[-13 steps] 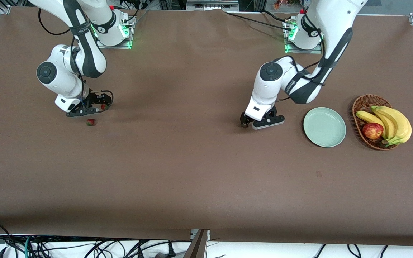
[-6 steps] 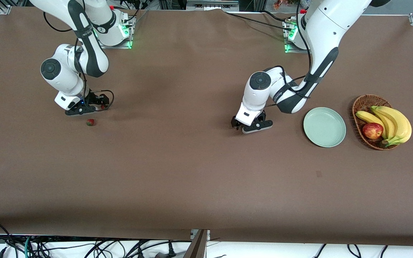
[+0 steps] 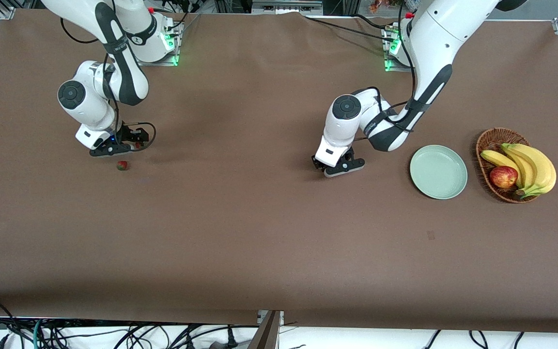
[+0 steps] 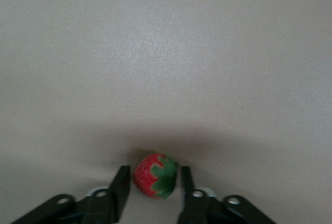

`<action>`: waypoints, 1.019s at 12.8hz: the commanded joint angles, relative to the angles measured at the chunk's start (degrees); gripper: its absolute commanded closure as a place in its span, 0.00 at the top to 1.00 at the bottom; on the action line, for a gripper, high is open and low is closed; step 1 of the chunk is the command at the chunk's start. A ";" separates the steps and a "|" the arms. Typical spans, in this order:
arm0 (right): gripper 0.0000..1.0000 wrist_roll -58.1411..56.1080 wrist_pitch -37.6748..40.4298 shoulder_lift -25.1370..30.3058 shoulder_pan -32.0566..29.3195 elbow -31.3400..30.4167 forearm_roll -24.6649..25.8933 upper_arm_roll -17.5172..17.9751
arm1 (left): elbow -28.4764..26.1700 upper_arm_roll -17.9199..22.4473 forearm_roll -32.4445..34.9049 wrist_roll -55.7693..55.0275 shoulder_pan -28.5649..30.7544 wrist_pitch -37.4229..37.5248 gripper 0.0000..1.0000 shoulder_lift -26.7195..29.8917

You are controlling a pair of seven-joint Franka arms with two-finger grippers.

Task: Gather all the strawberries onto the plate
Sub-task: 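Place the strawberry on the plate with the left gripper while the right gripper grasps another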

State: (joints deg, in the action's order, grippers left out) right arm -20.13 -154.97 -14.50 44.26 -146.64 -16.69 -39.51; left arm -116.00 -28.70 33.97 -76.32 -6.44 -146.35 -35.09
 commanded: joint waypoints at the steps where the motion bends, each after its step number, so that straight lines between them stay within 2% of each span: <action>1: 0.85 -0.61 3.94 3.15 0.57 0.47 -0.62 -0.66 | 0.24 -0.39 1.19 -1.64 0.11 1.67 0.21 0.64; 3: 0.85 -0.35 6.52 3.69 0.57 1.09 -0.62 -0.75 | 2.61 -0.48 -0.82 -0.16 0.46 4.57 0.19 0.90; 5: 0.85 0.01 6.43 3.34 0.57 1.09 -0.62 -0.75 | 5.07 0.04 -9.31 9.11 0.98 8.69 0.19 2.74; 6: 0.84 0.01 6.00 2.99 0.48 1.01 -0.62 -0.75 | 6.21 1.79 -15.71 16.57 1.51 11.76 0.19 4.75; 8: 0.76 0.01 5.47 1.94 0.48 0.92 -0.71 -0.66 | 6.31 7.49 -26.62 30.72 1.51 16.08 0.19 10.28; 10: 0.72 -0.17 4.68 0.62 0.48 0.83 -1.67 -0.66 | 6.31 14.42 -33.85 44.61 1.51 22.05 0.19 14.59; 13: 0.69 -0.34 4.32 -0.26 0.48 0.83 -2.03 -0.57 | 5.87 25.06 -36.96 64.31 1.78 29.09 0.19 18.30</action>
State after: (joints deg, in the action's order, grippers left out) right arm -20.06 -149.71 -14.21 44.37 -145.39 -17.31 -39.83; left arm -108.36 -8.30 -0.95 -21.97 -4.52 -119.68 -19.32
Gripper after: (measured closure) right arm 0.291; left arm 0.652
